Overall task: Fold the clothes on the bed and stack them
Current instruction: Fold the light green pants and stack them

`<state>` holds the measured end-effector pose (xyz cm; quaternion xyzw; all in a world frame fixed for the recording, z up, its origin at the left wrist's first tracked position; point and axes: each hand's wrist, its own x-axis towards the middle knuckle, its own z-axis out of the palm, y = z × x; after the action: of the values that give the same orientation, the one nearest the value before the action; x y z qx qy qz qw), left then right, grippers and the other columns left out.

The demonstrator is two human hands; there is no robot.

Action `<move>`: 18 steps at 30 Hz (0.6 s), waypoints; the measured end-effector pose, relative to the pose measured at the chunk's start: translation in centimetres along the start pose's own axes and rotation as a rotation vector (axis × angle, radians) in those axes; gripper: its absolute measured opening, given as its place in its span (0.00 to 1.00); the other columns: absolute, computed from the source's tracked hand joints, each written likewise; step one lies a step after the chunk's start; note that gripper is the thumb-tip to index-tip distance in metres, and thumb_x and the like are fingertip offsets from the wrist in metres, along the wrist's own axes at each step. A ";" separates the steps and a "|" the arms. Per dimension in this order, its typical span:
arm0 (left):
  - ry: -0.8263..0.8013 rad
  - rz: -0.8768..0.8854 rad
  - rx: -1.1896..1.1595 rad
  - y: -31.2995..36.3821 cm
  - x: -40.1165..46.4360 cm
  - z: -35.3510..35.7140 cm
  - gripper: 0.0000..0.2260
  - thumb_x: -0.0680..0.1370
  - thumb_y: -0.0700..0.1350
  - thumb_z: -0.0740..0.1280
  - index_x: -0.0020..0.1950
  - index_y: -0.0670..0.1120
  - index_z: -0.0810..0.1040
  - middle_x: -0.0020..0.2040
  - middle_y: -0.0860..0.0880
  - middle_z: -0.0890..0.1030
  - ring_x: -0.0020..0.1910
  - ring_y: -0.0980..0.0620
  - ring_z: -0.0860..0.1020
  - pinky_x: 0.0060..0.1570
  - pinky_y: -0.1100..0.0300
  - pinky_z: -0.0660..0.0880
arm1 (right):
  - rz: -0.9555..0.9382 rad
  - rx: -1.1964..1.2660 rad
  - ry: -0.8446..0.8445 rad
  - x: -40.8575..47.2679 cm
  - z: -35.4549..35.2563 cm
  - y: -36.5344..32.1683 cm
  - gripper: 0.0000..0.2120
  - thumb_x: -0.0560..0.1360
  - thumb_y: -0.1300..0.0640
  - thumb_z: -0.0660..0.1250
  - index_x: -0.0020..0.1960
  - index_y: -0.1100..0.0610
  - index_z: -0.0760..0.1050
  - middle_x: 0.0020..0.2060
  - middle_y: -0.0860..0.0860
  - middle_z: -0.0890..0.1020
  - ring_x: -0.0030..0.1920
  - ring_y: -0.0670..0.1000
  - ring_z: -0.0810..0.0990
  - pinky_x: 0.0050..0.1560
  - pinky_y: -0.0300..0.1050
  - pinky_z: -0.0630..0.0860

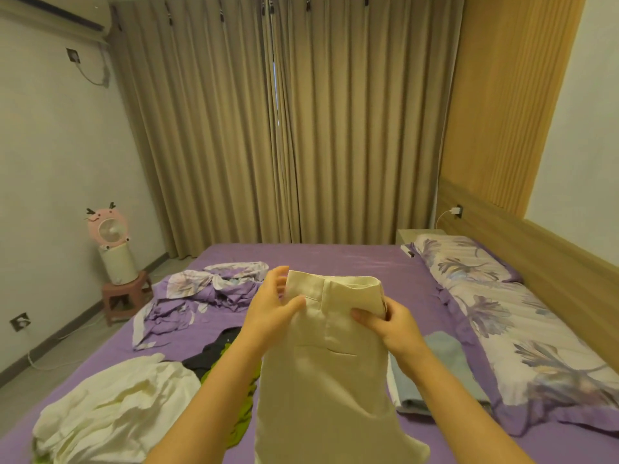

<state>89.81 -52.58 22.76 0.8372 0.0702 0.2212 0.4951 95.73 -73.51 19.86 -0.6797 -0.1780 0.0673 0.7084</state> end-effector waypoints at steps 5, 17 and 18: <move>-0.246 0.375 0.605 3.4 1.1 1.5 0.41 0.69 0.63 0.71 0.76 0.58 0.54 0.71 0.59 0.67 0.74 0.58 0.55 0.75 0.48 0.42 | -0.063 -0.234 -0.199 1.5 2.8 0.3 0.15 0.66 0.50 0.77 0.47 0.57 0.79 0.39 0.51 0.83 0.37 0.46 0.78 0.39 0.44 0.75; -0.319 0.114 0.308 2.3 3.9 4.5 0.17 0.73 0.58 0.70 0.51 0.49 0.71 0.45 0.54 0.77 0.45 0.53 0.76 0.45 0.60 0.73 | 0.083 -0.192 -0.306 2.3 -0.8 4.4 0.18 0.66 0.51 0.77 0.50 0.57 0.75 0.40 0.52 0.80 0.38 0.50 0.77 0.43 0.48 0.76; -0.438 0.058 0.322 2.5 3.8 4.7 0.23 0.70 0.60 0.72 0.58 0.51 0.70 0.52 0.55 0.76 0.52 0.56 0.76 0.51 0.59 0.74 | 0.077 -0.201 -0.316 2.4 -1.0 4.6 0.18 0.66 0.50 0.77 0.49 0.56 0.75 0.39 0.52 0.79 0.38 0.50 0.76 0.42 0.46 0.75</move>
<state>95.02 -56.27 24.17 0.9347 -0.0281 0.0350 0.3526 98.99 -73.36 15.66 -0.7344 -0.2667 0.1824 0.5968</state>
